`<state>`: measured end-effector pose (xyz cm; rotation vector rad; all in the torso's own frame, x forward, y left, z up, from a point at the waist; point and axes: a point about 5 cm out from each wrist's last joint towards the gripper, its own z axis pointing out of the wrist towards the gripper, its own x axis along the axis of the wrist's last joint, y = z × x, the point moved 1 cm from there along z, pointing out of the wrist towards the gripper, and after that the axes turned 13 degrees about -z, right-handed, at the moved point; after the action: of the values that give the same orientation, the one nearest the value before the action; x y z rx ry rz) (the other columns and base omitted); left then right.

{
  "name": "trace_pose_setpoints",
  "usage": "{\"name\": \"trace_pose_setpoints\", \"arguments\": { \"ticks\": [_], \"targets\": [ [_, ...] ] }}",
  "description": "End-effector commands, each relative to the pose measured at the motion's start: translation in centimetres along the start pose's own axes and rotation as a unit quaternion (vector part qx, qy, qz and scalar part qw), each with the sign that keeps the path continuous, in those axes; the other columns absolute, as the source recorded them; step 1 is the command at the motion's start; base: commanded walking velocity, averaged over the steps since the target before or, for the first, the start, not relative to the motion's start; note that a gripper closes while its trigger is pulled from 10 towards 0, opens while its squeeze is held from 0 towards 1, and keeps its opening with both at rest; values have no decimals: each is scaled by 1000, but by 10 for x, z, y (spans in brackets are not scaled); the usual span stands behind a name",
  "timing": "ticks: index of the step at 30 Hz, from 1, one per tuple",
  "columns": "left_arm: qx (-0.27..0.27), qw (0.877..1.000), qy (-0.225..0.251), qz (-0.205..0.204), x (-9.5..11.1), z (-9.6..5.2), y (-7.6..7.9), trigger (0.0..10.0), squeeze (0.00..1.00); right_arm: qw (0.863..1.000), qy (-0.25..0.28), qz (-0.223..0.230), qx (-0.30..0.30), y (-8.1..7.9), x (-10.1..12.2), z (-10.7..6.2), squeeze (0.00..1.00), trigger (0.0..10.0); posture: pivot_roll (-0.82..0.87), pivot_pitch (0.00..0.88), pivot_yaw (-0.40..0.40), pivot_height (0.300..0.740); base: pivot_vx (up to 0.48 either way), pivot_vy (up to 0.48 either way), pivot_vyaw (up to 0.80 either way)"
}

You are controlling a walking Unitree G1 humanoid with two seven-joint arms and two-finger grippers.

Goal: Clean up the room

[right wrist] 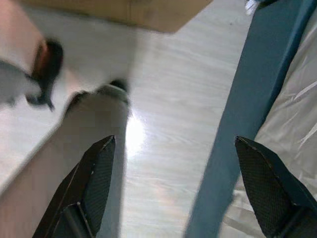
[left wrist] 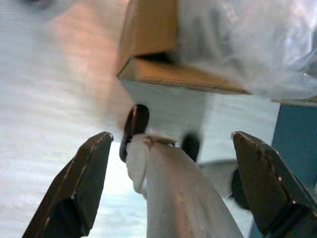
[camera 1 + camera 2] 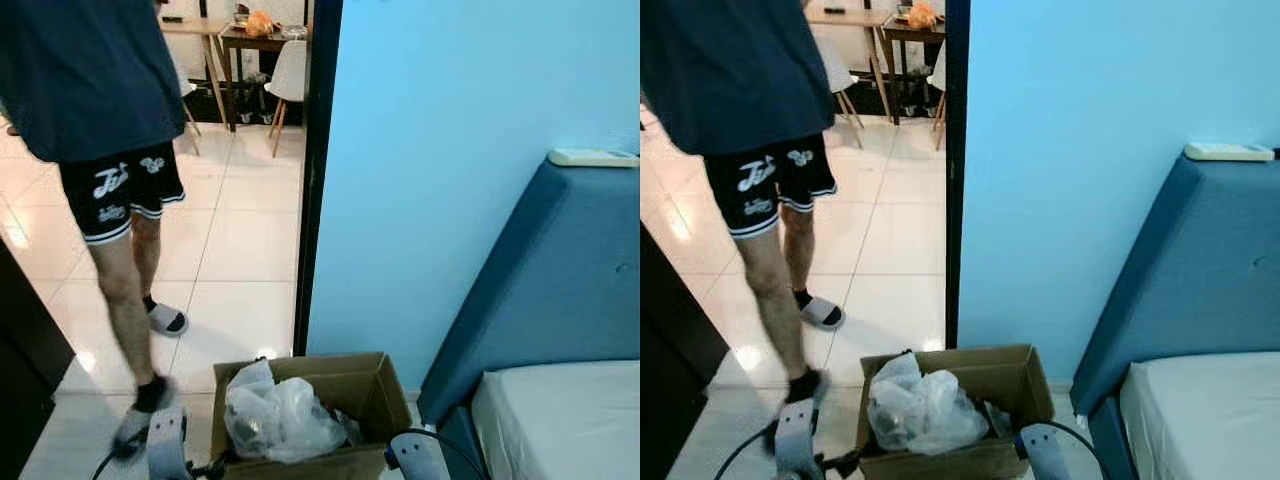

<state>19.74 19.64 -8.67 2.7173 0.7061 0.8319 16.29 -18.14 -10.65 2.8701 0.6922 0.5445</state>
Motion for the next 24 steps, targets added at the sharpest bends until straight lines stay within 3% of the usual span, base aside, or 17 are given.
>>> {"name": "trace_pose_setpoints", "arguments": {
  "ticks": [1,4,24],
  "targets": [
    [23,999,-22,-3,-14,-3,-11,10000,0,1000,5,6,-10,8,4,0,0,10000,142,0,-75,740,-390,0,0],
    [25,999,-23,-1,-15,-3,-12,10000,0,1000,3,5,-8,8,3,0,0,10000,143,0,-77,740,-405,0,0],
    [5,1000,-14,6,-11,1,5,10000,0,1000,-5,3,-15,11,1,-1,0,10000,146,0,-83,740,-375,0,-757]
  ]
}}
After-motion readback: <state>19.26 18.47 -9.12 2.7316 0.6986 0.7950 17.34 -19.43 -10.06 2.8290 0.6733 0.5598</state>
